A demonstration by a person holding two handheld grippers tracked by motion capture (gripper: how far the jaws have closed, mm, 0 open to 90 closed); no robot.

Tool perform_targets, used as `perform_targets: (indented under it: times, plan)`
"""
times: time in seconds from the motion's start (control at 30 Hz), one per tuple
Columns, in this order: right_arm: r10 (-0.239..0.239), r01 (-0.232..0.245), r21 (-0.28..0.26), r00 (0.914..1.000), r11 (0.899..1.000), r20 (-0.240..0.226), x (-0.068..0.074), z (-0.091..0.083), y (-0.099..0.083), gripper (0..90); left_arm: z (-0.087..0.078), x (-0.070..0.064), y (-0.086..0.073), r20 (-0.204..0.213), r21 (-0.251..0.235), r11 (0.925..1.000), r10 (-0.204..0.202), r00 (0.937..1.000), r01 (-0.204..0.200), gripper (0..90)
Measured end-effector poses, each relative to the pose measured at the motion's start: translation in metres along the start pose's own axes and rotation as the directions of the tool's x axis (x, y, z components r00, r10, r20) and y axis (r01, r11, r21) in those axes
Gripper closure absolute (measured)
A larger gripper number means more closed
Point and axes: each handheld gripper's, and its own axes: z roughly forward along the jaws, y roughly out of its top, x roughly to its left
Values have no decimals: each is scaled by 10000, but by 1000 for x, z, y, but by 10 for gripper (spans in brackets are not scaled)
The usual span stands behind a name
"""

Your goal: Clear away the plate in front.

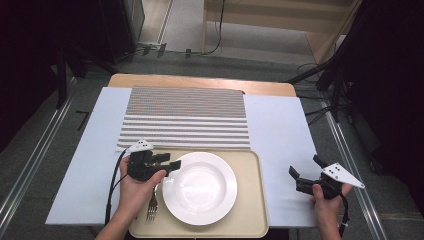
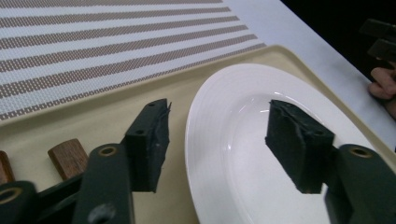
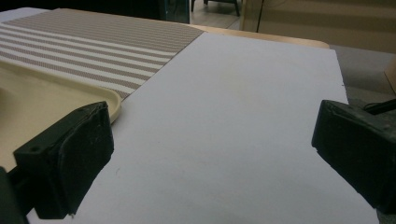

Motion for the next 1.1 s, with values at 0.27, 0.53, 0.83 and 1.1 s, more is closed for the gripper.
perform_targets:
  times: [0.27,0.53,0.83,1.1]
  plan:
    - [0,0,-3,10000,10000,0,0,0,0,0,-7,1,2,149,-670,9977,83,9999,-72,203]
    - [-22,22,3,10000,10000,9,0,0,0,0,-15,2,2,148,-1190,9919,469,9988,-448,10]
    - [-36,36,3,10000,10000,8,0,0,0,0,-24,9,2,-549,-1501,9871,473,9974,-551,8]
    - [-43,43,7,10000,10000,11,0,0,0,0,-34,17,-1,-1359,-1742,9774,963,9860,-1195,7]
